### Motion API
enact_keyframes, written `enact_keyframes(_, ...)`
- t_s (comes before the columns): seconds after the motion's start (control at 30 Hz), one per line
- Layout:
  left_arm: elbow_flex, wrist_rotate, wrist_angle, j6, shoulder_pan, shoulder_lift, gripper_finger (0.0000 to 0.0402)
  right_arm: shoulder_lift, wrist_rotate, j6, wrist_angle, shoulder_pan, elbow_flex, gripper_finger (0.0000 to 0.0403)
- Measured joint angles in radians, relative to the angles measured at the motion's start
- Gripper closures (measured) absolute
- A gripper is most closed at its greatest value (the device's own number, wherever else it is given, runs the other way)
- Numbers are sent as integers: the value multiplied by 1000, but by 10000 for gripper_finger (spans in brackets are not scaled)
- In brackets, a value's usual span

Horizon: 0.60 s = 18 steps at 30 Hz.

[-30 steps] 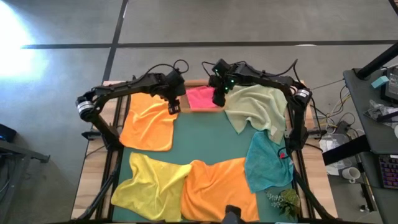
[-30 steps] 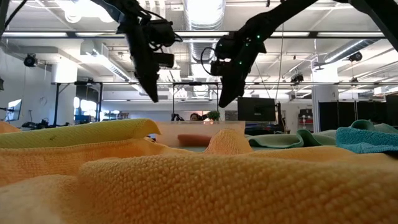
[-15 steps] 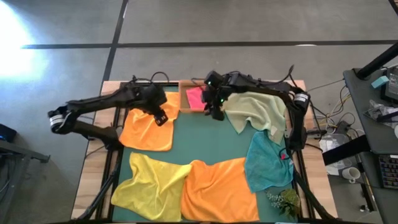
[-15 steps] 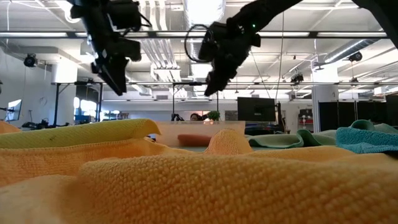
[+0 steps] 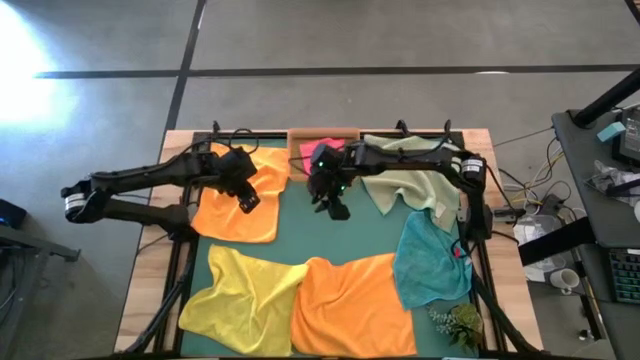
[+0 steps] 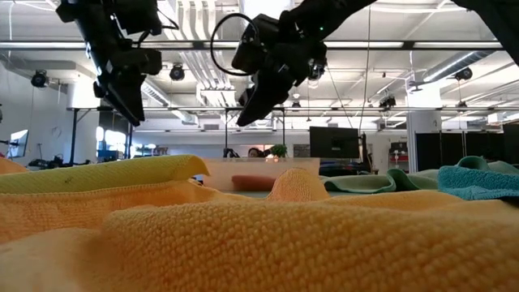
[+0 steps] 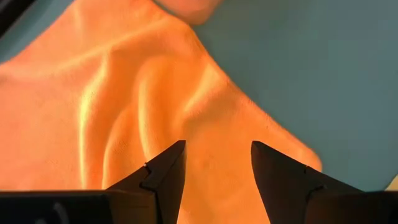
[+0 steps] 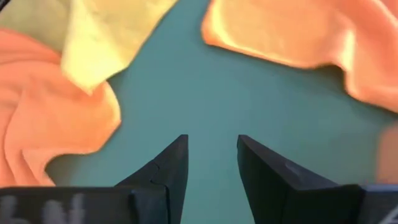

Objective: Fold microfiber towels
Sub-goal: Fold the top orange towel

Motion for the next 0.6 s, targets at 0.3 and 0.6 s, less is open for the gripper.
enact_keyframes(0.3, -27, -3, -21, 128, -3, 3, 236, 78, 15, 51, 205, 91, 0, 234)
enact_keyframes(0.6, -10, -46, -66, 243, -3, -34, 236, 174, 21, 111, 488, 113, 0, 196)
